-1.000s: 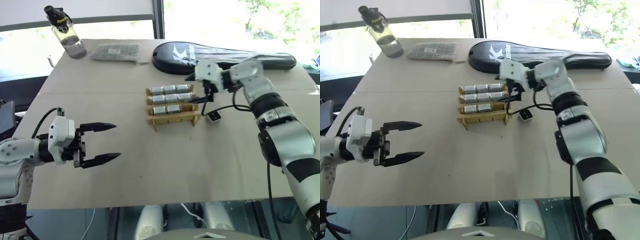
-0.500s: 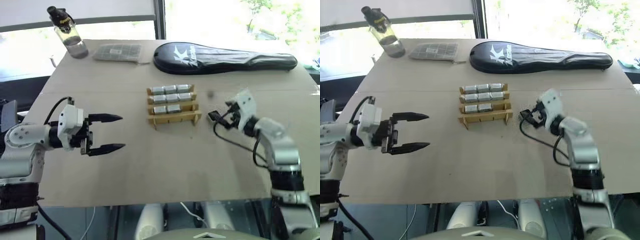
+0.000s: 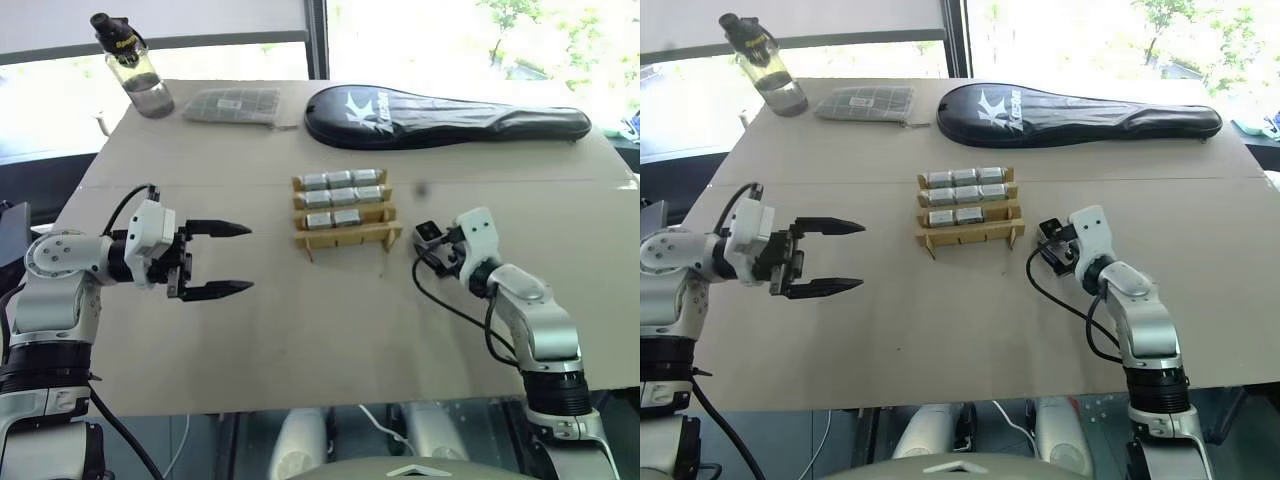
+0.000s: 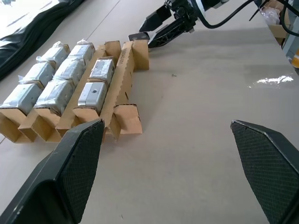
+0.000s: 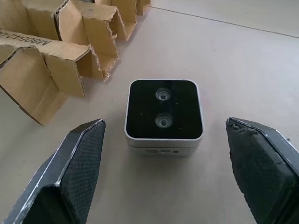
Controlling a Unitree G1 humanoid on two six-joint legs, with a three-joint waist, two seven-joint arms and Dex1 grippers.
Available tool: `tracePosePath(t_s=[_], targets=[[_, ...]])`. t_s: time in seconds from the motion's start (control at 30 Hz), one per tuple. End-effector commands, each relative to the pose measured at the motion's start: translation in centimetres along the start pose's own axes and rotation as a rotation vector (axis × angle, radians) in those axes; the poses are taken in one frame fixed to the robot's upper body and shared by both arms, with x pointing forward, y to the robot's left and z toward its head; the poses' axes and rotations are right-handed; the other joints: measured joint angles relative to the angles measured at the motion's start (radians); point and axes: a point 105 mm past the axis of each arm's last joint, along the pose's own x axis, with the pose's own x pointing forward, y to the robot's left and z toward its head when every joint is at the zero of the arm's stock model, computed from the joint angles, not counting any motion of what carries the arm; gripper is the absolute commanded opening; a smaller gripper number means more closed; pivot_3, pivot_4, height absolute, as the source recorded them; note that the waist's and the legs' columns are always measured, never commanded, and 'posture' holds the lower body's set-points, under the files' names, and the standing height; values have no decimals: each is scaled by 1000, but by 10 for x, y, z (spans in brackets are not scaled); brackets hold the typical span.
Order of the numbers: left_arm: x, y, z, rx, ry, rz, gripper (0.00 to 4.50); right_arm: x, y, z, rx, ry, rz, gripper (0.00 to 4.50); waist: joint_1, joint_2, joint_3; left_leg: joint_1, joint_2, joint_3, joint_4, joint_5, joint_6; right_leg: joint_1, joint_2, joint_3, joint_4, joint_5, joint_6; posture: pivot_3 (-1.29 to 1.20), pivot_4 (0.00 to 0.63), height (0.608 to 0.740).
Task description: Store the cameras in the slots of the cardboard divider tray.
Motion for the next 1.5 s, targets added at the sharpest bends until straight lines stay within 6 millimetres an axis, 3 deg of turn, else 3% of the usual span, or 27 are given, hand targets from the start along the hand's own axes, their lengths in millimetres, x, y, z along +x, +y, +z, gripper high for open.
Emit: tracePosePath(t_s=[0.03, 0.13, 0.17, 0.23, 0.3, 0.37, 0.5, 0.73, 0.83, 0.9, 1.03, 1.2, 1.33, 1.5], targets=[[-6, 0, 4, 28, 6, 12, 4500, 2, -2, 6, -11, -37, -4, 4077, 0, 0, 0, 0, 0, 0, 0, 0, 0, 0, 0, 0, 0, 0, 0, 0, 150, 740], [-7, 0, 3, 28, 7, 16, 4500, 4, -4, 2, -2, -37, -4, 4077, 0, 0, 0, 0, 0, 0, 0, 0, 0, 0, 0, 0, 0, 0, 0, 0, 150, 740], [-8, 0, 3, 27, 8, 16, 4500, 4, -4, 2, -1, -42, -3, 3850, 0, 0, 0, 0, 0, 0, 0, 0, 0, 0, 0, 0, 0, 0, 0, 0, 150, 740], [-8, 0, 2, 27, 9, 18, 4500, 5, -5, 3, 21, -52, -6, 3263, 0, 0, 0, 0, 0, 0, 0, 0, 0, 0, 0, 0, 0, 0, 0, 0, 150, 740], [-9, 0, 3, 28, 8, 18, 4500, 6, -7, 5, 20, -64, -8, 2168, 0, 0, 0, 0, 0, 0, 0, 0, 0, 0, 0, 0, 0, 0, 0, 0, 150, 740], [-9, 0, 3, 29, 8, 19, 4500, 7, -8, 6, 27, -73, -10, 1760, 0, 0, 0, 0, 0, 0, 0, 0, 0, 0, 0, 0, 0, 0, 0, 0, 150, 740], [-7, 3, 2, 30, 7, 19, 4500, 6, -10, 18, -46, -127, -2, 1760, 0, 0, 0, 0, 0, 0, 0, 0, 0, 0, 0, 0, 0, 0, 0, 0, 150, 740], [13, 10, 4, -16, -82, 18, 4500, -8, -20, 43, -332, -211, 5, 1760, 3, -1, 0, 0, -1, 0, 0, 0, 0, 0, 0, 0, 0, 0, 0, 0, 150, 740], [40, 30, 26, -51, -175, 34, 4500, -21, -3, 81, -615, -338, 108, 1760, 5, -1, 0, -1, 0, 0, 0, 0, 0, 0, 0, 0, 0, 0, 0, 0, 150, 740], [59, 44, 34, -117, -194, 63, 4500, -22, 6, 94, -841, -375, 156, 1760, 6, 0, 0, -1, -1, -1, 2, 0, 0, 0, 0, 0, 1, 0, 0, 0, 150, 740], [89, 67, 56, -193, -245, 99, 4500, -14, 14, 99, -1102, -406, 212, 1760, -1, -3, -1, 0, -2, -1, 3, 0, 1, 1, 1, 1, 0, 0, 1, 0, 150, 740], [122, 74, 81, -194, -279, 28, 4500, -6, 31, 104, -1257, -465, 273, 1760, 1, -3, -1, -1, -1, 0, 1, 0, 0, 0, 1, 1, 0, 1, 1, 0, 150, 740], [135, 75, 88, -188, -280, -30, 4500, -3, 40, 105, -1309, -495, 291, 1760, 1, -3, -1, -1, -1, 0, 2, 0, 0, 0, 1, 2, 0, 1, 1, 0, 150, 740], [146, 67, 83, -198, -204, -133, 4500, -4, 44, 112, -1366, -540, 270, 1760, 1, -3, -1, -1, -1, 1, 2, 0, 0, 0, 1, 1, 0, 1, 1, 0, 150, 740]])
